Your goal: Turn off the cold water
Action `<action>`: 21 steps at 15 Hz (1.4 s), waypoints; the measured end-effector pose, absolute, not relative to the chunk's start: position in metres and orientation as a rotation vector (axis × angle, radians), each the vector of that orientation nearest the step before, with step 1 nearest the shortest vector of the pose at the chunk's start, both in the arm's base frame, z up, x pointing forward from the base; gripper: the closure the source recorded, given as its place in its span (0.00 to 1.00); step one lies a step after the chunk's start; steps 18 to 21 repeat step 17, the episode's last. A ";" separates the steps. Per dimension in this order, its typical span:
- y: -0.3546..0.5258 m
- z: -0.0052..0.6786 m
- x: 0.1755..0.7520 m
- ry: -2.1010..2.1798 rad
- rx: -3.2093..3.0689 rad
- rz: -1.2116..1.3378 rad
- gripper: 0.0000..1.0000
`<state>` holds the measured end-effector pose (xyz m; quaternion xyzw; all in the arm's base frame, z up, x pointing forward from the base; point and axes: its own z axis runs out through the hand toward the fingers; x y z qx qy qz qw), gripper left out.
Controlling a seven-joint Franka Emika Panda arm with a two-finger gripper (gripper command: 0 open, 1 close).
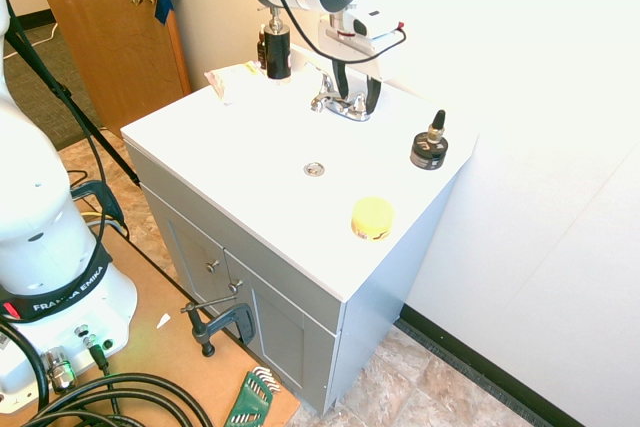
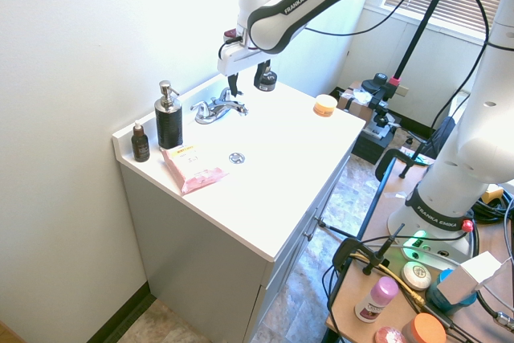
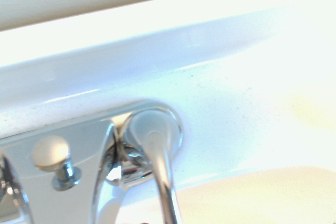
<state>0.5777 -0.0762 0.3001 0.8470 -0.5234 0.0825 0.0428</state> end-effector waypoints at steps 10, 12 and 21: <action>-0.112 0.293 0.604 -1.631 2.515 0.335 0.00; -0.111 0.293 0.604 -1.635 2.512 0.336 0.00; -0.094 0.304 0.552 -1.557 2.636 0.235 0.00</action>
